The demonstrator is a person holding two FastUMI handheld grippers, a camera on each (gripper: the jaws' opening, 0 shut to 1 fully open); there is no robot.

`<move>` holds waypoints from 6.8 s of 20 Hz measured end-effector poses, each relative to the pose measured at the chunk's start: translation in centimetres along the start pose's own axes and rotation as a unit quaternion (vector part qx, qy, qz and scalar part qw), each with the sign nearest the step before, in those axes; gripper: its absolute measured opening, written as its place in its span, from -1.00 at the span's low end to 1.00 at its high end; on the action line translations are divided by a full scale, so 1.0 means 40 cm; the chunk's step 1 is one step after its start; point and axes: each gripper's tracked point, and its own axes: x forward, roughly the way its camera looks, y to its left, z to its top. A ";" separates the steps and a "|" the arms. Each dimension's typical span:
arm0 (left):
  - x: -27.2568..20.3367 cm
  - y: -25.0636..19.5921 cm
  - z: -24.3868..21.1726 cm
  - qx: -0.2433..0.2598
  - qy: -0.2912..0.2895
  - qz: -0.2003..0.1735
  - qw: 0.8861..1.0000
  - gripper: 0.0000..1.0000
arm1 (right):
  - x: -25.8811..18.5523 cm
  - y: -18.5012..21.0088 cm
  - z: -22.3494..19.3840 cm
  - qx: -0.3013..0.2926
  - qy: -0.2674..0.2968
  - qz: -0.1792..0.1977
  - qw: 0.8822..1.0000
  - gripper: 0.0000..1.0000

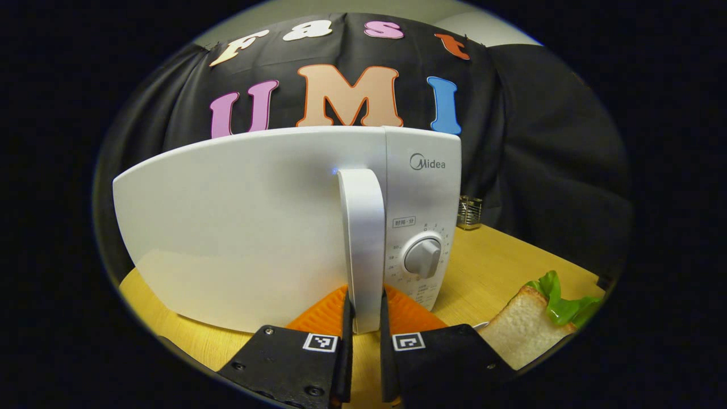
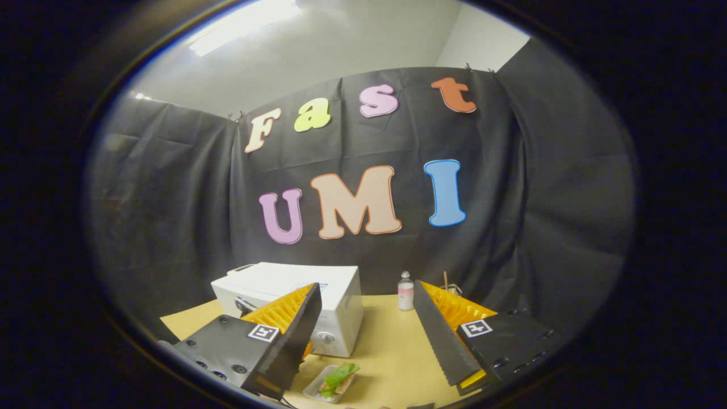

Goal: Open the microwave oven with the left hand, put the food in, and close the microwave oven.

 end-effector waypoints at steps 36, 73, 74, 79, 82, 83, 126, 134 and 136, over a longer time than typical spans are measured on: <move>-0.463 0.131 -0.126 -0.057 0.005 -0.009 0.998 0.37 | -0.162 -0.020 -0.239 0.020 0.071 -0.008 0.997 0.98; -1.188 0.914 0.023 -0.087 -0.119 0.430 0.891 0.91 | -0.028 0.073 -0.512 0.061 0.240 0.030 0.968 0.99; -1.180 0.919 0.028 -0.085 -0.121 0.427 0.892 0.91 | -0.023 0.076 -0.525 0.063 0.253 0.033 0.965 0.82; -1.156 0.928 0.025 -0.099 -0.130 0.404 0.900 0.91 | 0.010 0.082 -0.601 0.104 0.331 0.032 0.937 0.99; -1.138 0.928 0.027 -0.097 -0.131 0.398 0.903 0.91 | 0.025 0.091 -0.640 0.121 0.359 0.028 0.925 0.99; -1.132 0.928 0.027 -0.095 -0.130 0.396 0.904 0.91 | 0.030 0.099 -0.648 0.128 0.366 0.032 0.921 0.99; -1.104 0.897 0.116 -0.043 -0.170 0.378 0.909 0.83 | 0.141 0.467 -0.532 0.243 0.007 0.024 0.970 -0.41; -1.096 0.902 0.109 -0.042 -0.167 0.382 0.908 0.92 | 0.261 0.648 -0.575 0.244 -0.004 0.045 0.969 -0.37; -1.094 0.906 0.103 -0.043 -0.165 0.382 0.908 0.91 | 0.299 0.686 -0.606 0.248 0.017 0.053 0.967 -0.37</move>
